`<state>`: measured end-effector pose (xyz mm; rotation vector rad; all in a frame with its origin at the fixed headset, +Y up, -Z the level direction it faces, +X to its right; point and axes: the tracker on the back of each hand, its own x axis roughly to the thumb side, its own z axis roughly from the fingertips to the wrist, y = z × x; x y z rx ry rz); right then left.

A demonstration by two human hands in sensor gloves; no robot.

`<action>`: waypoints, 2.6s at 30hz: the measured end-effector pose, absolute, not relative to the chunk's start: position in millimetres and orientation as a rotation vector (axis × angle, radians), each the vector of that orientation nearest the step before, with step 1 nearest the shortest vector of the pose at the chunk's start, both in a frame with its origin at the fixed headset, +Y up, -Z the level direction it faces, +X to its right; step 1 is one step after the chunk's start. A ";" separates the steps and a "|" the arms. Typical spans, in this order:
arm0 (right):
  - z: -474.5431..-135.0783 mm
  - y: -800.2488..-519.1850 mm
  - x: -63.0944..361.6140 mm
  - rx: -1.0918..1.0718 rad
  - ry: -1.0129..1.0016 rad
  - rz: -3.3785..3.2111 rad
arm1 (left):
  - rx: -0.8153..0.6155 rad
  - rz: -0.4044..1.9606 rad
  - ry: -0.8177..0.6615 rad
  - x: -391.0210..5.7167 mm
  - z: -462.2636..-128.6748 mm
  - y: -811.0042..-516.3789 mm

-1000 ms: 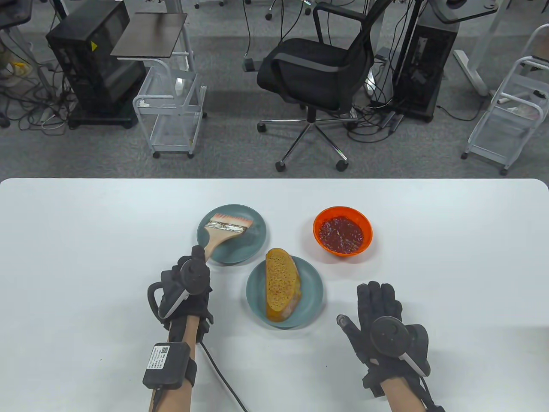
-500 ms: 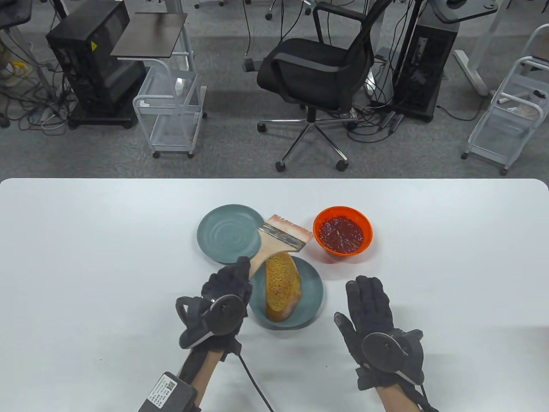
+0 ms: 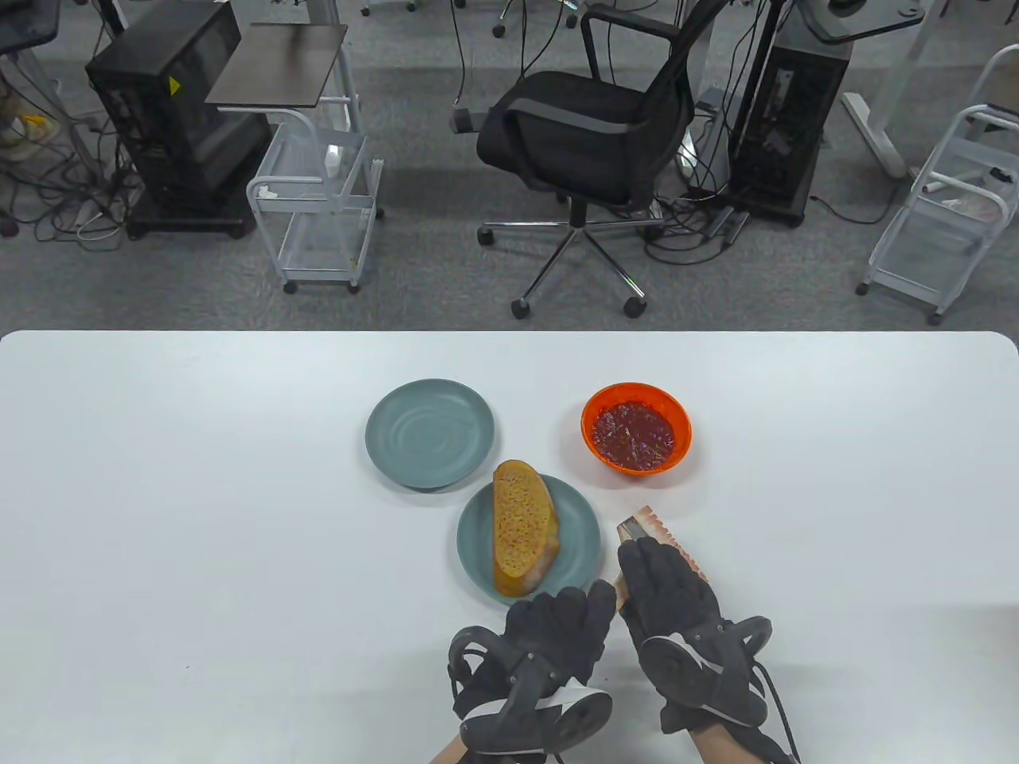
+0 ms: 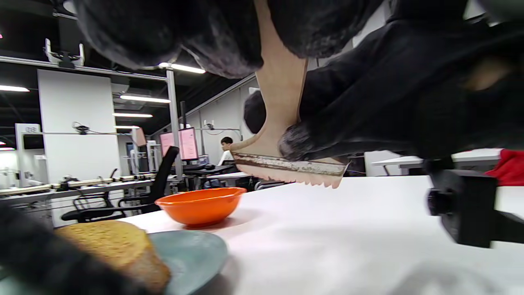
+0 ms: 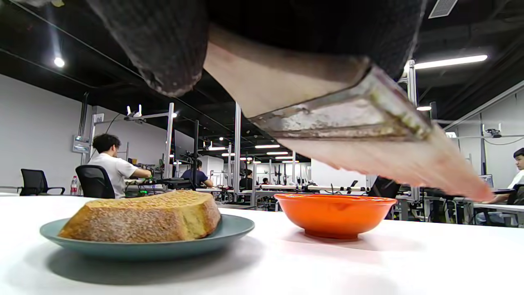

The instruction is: Dip brush into ketchup and spread onto bread slice

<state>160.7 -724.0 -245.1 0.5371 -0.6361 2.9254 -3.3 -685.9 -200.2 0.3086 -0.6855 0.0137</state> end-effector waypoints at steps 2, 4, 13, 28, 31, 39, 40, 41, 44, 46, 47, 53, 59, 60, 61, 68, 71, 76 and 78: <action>-244.3 -723.9 160.7 0.561 -0.631 2.944 | 0.305 0.046 -0.686 -3.8 -199.1 -684.9; -242.7 -722.9 158.7 0.563 -0.653 2.948 | 0.346 0.115 -0.692 -9.2 -201.0 -681.7; -245.3 -718.8 164.2 0.476 -0.721 2.850 | 0.322 0.410 -0.558 -72.3 -220.5 -655.1; -248.0 -712.5 184.0 0.355 -0.736 2.664 | -0.019 0.257 -0.076 -188.8 -277.4 -744.8; -252.0 -706.1 188.9 0.322 -0.707 2.613 | -0.032 0.251 -0.076 -190.4 -279.8 -749.7; -301.1 -669.7 205.6 0.169 -0.647 2.459 | -0.053 0.223 -0.095 -179.9 -281.0 -755.6; -313.1 -663.3 207.3 0.158 -0.623 2.428 | -0.069 0.213 -0.098 -178.1 -281.8 -757.7; -321.0 -658.6 208.6 0.152 -0.601 2.410 | -0.083 0.210 -0.098 -177.1 -282.7 -758.7; -350.7 -643.7 212.6 0.121 -0.550 2.333 | -0.102 0.223 -0.100 -174.4 -285.6 -762.3; -370.5 -637.8 213.1 0.080 -0.471 2.300 | -0.110 0.248 -0.105 -173.3 -286.4 -763.4; -380.8 -636.1 213.3 0.067 -0.454 2.293 | -0.103 0.254 -0.111 -172.9 -286.8 -763.5; -434.8 -640.3 204.0 -0.006 -0.328 2.362 | -0.134 0.237 -0.113 -174.5 -290.4 -769.1; -466.2 -658.7 190.1 -0.063 -0.237 2.479 | -0.151 0.238 -0.113 -178.3 -293.2 -773.9; -470.2 -663.0 188.3 -0.069 -0.228 2.469 | -0.152 0.235 -0.115 -178.6 -293.3 -774.3; -472.4 -665.7 187.0 -0.078 -0.217 2.466 | -0.151 0.234 -0.116 -178.9 -293.3 -774.4; -483.8 -685.0 180.1 -0.098 -0.187 2.495 | -0.171 0.251 -0.108 -183.1 -294.9 -778.0; -486.9 -691.9 177.7 -0.113 -0.192 2.501 | -0.168 0.260 -0.106 -185.6 -295.4 -778.4; -490.6 -698.7 175.6 -0.148 -0.168 2.548 | -0.168 0.276 -0.119 -186.0 -296.2 -778.7; -491.2 -700.9 175.3 -0.158 -0.174 2.545 | -0.167 0.278 -0.123 -186.1 -296.8 -779.4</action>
